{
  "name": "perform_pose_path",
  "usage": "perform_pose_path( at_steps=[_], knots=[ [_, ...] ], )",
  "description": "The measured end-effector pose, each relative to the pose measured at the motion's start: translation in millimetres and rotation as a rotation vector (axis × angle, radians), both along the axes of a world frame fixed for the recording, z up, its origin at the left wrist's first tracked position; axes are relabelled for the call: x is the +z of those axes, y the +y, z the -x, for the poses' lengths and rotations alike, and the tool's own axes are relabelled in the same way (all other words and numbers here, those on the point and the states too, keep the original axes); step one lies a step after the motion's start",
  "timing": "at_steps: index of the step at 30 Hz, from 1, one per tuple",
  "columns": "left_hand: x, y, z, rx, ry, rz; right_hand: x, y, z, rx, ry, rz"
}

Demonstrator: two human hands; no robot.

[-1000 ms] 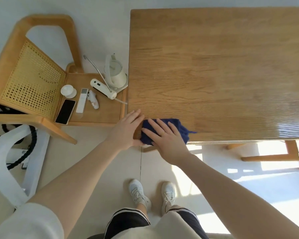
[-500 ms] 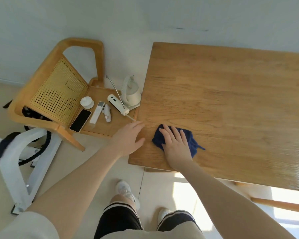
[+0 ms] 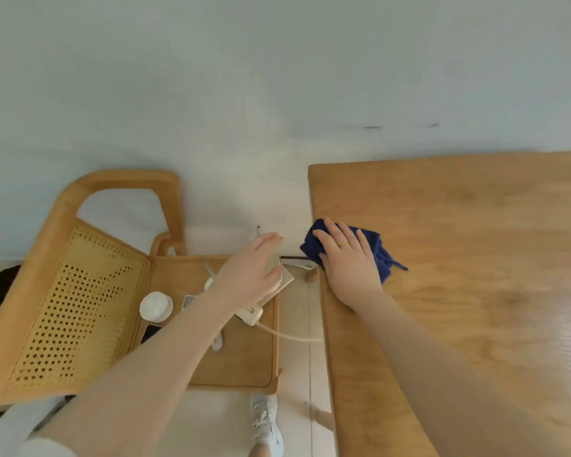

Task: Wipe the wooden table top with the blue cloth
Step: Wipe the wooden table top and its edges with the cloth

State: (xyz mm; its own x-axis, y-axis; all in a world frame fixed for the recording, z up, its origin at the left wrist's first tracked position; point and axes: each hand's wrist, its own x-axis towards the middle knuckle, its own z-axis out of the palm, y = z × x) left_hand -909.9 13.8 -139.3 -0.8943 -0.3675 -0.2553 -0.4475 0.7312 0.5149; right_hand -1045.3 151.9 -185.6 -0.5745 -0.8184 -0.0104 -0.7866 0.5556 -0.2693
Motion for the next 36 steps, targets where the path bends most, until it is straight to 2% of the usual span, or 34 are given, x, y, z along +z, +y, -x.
perform_pose_path(
  at_steps=[3, 7, 10, 13, 15, 19, 21, 23, 25, 29, 33, 36],
  knots=[
    [-3, -49, 49, -0.13, -0.016, 0.033, 0, -47, 34, -0.011, 0.017, -0.005],
    [-9, -94, 99, -0.128, 0.06, 0.054, -4, -92, 77, 0.104, 0.145, -0.026],
    [-15, -112, 110, -0.14, 0.091, 0.061, 0, -124, 101, 0.336, 0.239, -0.251],
    [-21, -124, 107, -0.209, 0.066, 0.081, 8, -133, 98, 0.433, 0.279, -0.353],
    [-24, -129, 102, -0.218, 0.039, 0.069, 7, -114, 76, 0.504, 0.252, -0.374],
    [-29, -131, 99, -0.238, 0.038, 0.017, 9, -77, 50, 0.67, 0.078, -0.448],
    [-34, -130, 97, -0.243, 0.046, 0.009, 11, -97, 73, 0.65, 0.159, -0.388],
    [-40, -131, 94, -0.249, 0.065, 0.007, 15, -133, 99, 0.523, 0.271, -0.395],
    [-46, -133, 89, -0.263, 0.072, 0.003, 14, -155, 109, 0.406, 0.29, -0.421],
    [-48, -129, 87, -0.288, 0.083, -0.054, 10, -111, 68, 0.449, 0.299, -0.294],
    [-42, -101, 104, -0.486, 0.098, -0.039, 15, -33, 1, 0.626, 0.025, -0.297],
    [-39, -80, 116, -0.522, 0.122, -0.037, 14, -19, 3, 0.743, -0.011, -0.297]
  ],
)
